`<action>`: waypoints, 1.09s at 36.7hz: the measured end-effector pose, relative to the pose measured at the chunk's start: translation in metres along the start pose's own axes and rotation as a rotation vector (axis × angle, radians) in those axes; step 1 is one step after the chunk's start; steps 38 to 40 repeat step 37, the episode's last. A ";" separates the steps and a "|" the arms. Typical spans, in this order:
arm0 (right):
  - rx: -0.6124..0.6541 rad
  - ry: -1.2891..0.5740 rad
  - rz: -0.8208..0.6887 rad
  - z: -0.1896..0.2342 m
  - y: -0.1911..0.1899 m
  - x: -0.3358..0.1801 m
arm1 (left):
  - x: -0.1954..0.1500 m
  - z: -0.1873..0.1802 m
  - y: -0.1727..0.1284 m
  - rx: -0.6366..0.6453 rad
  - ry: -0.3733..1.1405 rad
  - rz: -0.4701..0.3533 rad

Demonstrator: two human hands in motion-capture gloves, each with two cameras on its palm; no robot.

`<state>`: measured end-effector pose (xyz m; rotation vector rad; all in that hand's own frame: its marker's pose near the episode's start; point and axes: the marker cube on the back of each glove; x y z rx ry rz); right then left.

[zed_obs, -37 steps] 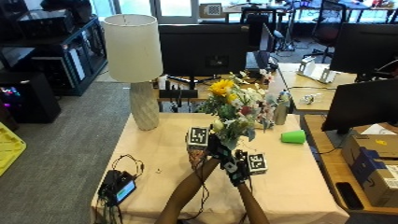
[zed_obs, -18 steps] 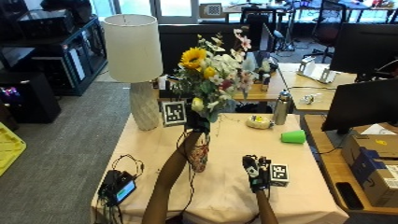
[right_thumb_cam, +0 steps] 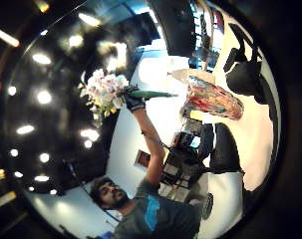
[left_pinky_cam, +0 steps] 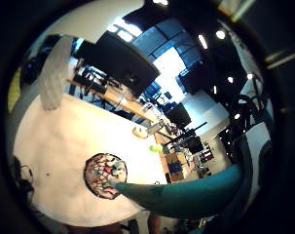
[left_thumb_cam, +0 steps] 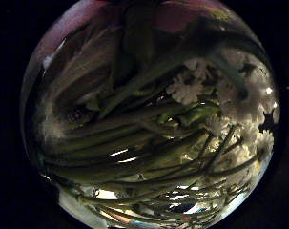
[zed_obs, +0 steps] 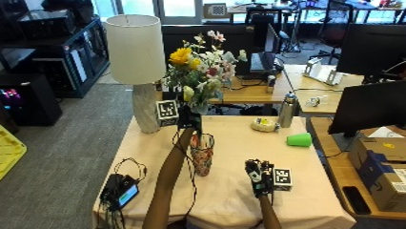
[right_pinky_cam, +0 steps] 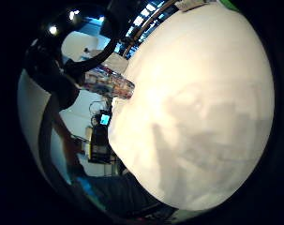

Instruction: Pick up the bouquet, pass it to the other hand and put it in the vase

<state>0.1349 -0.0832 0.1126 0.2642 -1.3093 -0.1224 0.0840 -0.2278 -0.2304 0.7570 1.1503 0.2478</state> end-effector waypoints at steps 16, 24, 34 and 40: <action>-0.027 0.038 0.005 0.011 0.006 -0.007 | -0.135 0.025 0.069 -0.226 -0.067 -0.408; -0.031 -0.029 0.104 0.016 0.017 -0.023 | -0.146 0.002 0.108 -0.274 -0.398 -0.313; -0.038 0.013 0.029 0.019 0.017 -0.018 | -0.147 -0.040 0.149 -0.234 -0.548 -0.233; -0.038 -0.009 0.062 0.022 0.018 -0.020 | -0.148 -0.046 0.153 -0.223 -0.558 -0.214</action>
